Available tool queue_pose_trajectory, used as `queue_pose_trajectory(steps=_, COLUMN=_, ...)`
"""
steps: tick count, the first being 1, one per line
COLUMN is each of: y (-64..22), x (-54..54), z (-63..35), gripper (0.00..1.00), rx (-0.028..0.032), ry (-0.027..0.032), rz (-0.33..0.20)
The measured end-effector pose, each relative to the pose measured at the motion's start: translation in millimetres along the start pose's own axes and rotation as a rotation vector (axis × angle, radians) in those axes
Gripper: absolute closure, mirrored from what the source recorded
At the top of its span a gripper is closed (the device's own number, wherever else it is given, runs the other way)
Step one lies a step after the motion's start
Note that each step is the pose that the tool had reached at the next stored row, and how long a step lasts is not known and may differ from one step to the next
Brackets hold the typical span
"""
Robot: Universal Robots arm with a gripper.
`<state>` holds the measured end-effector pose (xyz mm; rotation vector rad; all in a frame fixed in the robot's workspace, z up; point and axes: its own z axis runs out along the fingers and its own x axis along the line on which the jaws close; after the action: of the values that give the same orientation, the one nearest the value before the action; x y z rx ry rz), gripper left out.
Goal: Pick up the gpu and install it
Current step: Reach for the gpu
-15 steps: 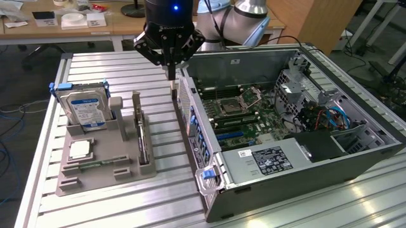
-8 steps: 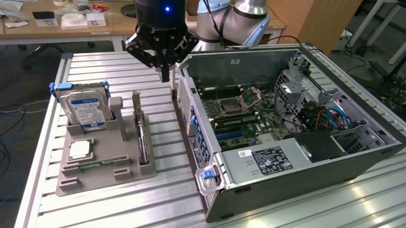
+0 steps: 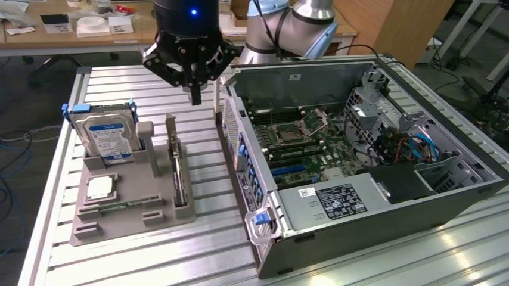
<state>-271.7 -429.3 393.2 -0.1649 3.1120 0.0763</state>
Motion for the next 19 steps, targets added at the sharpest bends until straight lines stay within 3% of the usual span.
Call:
queue_pose_trajectory(steps=10, y=2.0, x=21.6, z=-0.3, gripper=0.89, rx=0.0000, ry=-0.0001, rz=0.000)
queue_pose_trajectory(steps=19, y=3.1, x=32.2, z=-0.1, gripper=0.89, rx=0.0004, ry=-0.0011, rz=0.021)
